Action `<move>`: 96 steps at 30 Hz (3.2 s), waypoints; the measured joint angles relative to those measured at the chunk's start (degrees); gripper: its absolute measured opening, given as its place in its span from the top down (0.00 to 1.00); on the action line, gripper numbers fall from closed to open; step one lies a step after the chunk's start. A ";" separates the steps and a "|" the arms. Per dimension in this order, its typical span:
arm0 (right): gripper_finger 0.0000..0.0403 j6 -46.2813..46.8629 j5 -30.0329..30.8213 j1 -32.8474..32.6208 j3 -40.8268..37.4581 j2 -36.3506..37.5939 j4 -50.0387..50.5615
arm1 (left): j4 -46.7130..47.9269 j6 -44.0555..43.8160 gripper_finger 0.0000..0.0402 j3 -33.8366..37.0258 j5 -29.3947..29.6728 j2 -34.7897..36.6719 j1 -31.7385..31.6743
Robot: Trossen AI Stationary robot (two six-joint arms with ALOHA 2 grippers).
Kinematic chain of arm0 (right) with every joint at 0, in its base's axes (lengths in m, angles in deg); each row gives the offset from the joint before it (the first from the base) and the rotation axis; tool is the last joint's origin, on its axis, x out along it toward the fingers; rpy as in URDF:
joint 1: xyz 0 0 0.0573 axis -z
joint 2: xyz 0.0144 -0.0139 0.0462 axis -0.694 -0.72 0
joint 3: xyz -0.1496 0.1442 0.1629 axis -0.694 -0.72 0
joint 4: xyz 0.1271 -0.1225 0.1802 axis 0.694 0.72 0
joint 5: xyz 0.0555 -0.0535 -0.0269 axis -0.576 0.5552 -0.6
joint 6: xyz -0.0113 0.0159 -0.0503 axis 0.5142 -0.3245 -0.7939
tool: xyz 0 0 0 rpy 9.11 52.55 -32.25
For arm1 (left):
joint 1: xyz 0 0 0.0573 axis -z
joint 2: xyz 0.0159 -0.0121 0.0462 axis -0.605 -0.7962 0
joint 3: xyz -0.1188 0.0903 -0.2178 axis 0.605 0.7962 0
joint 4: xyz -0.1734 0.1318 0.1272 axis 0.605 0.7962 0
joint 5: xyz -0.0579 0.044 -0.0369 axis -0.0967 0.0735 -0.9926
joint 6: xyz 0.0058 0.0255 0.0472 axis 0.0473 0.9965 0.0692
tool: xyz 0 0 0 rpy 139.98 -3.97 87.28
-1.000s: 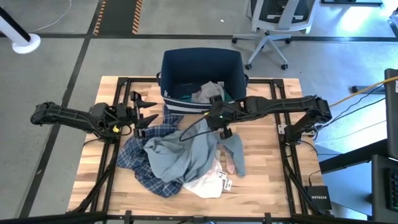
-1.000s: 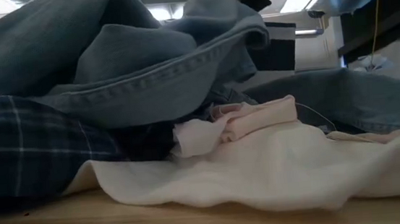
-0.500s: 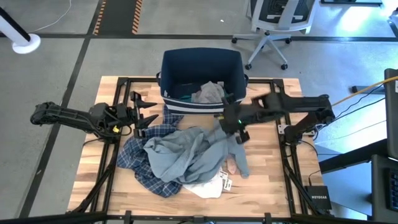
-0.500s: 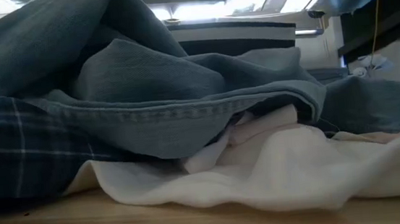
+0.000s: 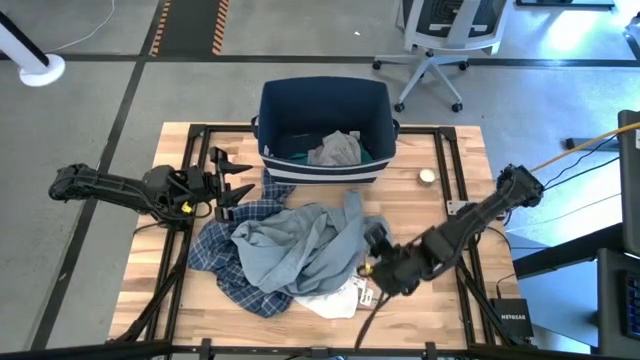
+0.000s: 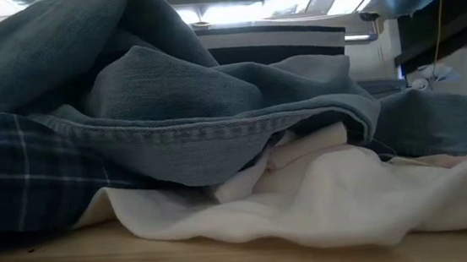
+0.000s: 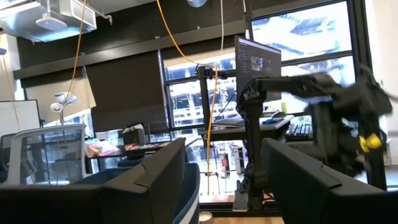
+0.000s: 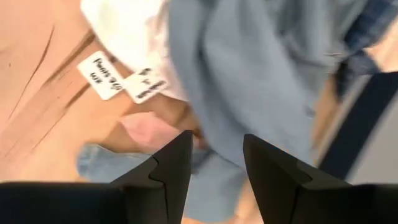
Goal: Sort clothes
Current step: Put the pink sock into the blue laundry bin
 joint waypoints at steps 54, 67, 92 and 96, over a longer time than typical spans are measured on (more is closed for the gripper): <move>0.98 -6.76 4.26 -1.31 -18.58 -3.12 -18.12 | -0.42 -0.68 0.48 0.00 -0.01 -0.02 0.00; 0.97 -16.12 16.27 -1.23 0.10 6.77 -7.32 | -0.39 -1.19 0.48 0.00 -0.02 -0.02 0.00; 0.95 -51.72 21.98 31.97 16.10 16.74 -34.54 | -0.44 0.88 0.48 0.00 0.00 -0.01 0.00; 0.95 -54.21 17.54 38.12 16.10 16.70 -41.09 | -0.46 0.95 0.48 -0.02 0.00 -0.02 -0.01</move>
